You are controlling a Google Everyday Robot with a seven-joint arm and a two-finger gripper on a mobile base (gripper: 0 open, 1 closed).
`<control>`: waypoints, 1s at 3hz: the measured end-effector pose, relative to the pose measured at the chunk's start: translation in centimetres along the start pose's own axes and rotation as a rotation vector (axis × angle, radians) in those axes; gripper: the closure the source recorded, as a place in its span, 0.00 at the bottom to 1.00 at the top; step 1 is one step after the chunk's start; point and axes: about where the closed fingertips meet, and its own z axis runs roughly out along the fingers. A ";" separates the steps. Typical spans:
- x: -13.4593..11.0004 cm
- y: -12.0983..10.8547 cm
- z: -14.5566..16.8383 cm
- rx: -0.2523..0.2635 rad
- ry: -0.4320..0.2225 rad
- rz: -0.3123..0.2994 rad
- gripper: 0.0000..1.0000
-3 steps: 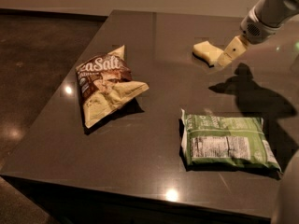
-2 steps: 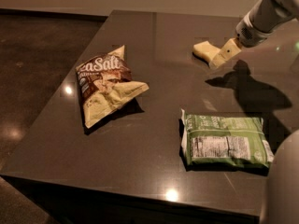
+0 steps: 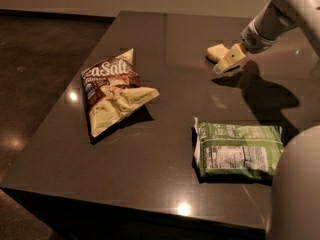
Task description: Move sponge near brown chip bag
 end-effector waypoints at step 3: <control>-1.1 0.3 1.6 -0.007 0.009 -0.002 0.36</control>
Offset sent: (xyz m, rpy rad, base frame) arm 0.0164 0.0067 -0.0086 0.0119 0.0095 -0.0125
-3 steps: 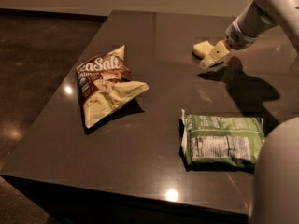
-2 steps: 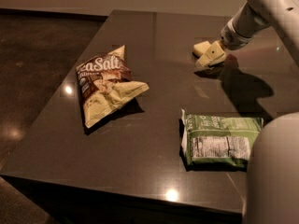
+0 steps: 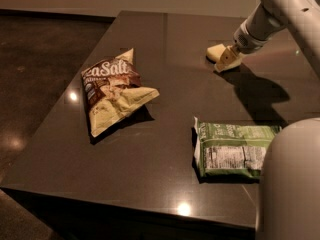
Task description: Move sponge near brown chip bag
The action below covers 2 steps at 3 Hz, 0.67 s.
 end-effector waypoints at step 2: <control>-0.7 1.3 -1.5 -0.008 -0.008 -0.050 0.83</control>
Offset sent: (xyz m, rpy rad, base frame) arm -0.0211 0.0174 0.0354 -0.0168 -0.0325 0.0831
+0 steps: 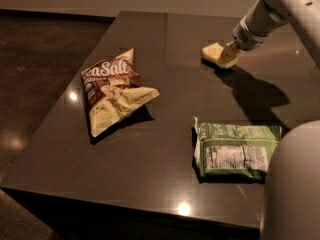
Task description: Move sponge near brown chip bag
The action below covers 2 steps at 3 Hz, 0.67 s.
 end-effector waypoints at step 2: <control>-2.7 8.0 -2.0 -0.122 -0.038 -0.208 1.00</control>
Offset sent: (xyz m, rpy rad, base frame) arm -0.0616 0.1070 0.0344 0.0321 -0.0090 0.3517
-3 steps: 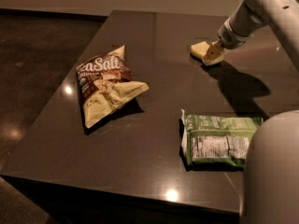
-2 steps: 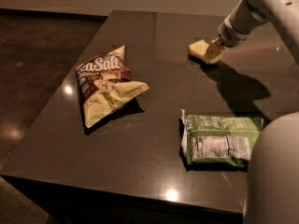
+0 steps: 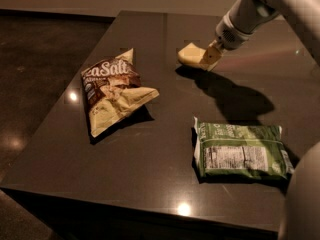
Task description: Move sponge near brown chip bag
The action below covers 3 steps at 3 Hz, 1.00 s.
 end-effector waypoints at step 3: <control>-4.6 9.9 1.5 -0.212 -0.041 -0.277 0.88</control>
Offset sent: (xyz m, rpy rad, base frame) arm -0.0673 0.1140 0.0105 0.0551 0.0283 0.4070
